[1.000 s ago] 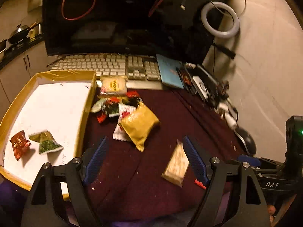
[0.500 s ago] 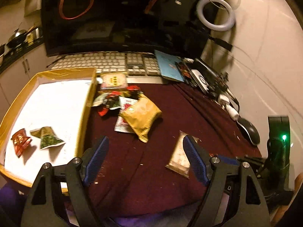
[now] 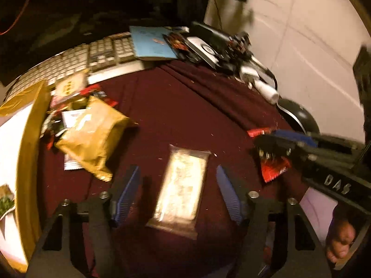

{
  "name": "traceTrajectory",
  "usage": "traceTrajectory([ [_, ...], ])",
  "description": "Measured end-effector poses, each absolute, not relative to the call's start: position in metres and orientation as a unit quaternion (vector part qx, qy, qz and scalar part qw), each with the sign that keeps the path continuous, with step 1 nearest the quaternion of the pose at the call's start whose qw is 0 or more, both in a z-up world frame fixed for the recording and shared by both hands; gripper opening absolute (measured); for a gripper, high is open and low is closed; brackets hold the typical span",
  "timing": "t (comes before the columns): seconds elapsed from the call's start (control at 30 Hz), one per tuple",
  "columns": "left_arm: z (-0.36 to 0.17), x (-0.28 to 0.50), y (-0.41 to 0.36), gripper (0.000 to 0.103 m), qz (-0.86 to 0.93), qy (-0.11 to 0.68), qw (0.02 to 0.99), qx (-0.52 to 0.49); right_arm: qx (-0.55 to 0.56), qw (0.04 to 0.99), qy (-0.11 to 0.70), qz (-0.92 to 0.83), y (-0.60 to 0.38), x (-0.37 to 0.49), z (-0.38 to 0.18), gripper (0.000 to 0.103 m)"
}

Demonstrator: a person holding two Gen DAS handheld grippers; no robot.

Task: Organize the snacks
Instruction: 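Carry the red candy and clear cake packet into the tray and release both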

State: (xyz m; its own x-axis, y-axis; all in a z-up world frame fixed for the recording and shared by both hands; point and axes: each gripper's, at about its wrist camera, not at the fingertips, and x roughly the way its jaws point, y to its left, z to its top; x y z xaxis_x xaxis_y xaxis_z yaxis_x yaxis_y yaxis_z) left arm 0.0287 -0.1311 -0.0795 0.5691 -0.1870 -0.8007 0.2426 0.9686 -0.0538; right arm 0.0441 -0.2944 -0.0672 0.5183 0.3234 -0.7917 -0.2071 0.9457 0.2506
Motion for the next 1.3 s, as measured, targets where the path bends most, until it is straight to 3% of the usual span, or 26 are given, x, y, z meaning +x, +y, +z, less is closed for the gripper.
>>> traceTrajectory([
  [0.13, -0.090, 0.025, -0.142, 0.041, -0.120, 0.448, 0.884, 0.067, 0.062, 0.871, 0.459, 0.164, -0.290, 0.046, -0.063, 0.022],
  [0.17, -0.089, 0.022, -0.140, 0.032, -0.117, 0.445, 0.886, 0.060, 0.060, 0.871, 0.458, 0.166, -0.287, 0.046, -0.062, 0.022],
  [0.47, -0.066, -0.011, -0.087, 0.031, -0.073, 0.391, 0.916, -0.047, 0.057, 0.874, 0.425, 0.230, -0.253, 0.048, -0.043, 0.022],
  [0.77, -0.005, -0.053, 0.080, 0.031, 0.148, 0.326, 0.917, -0.174, 0.058, 0.812, 0.417, 0.404, -0.137, 0.056, -0.014, 0.022],
  [0.97, -0.009, -0.032, 0.157, 0.031, 0.193, 0.331, 0.899, -0.213, 0.024, 0.786, 0.426, 0.447, -0.039, 0.068, -0.015, 0.022],
  [1.3, -0.057, 0.018, 0.180, 0.031, 0.216, 0.400, 0.867, -0.205, -0.044, 0.783, 0.450, 0.426, 0.047, 0.091, -0.062, 0.022],
])
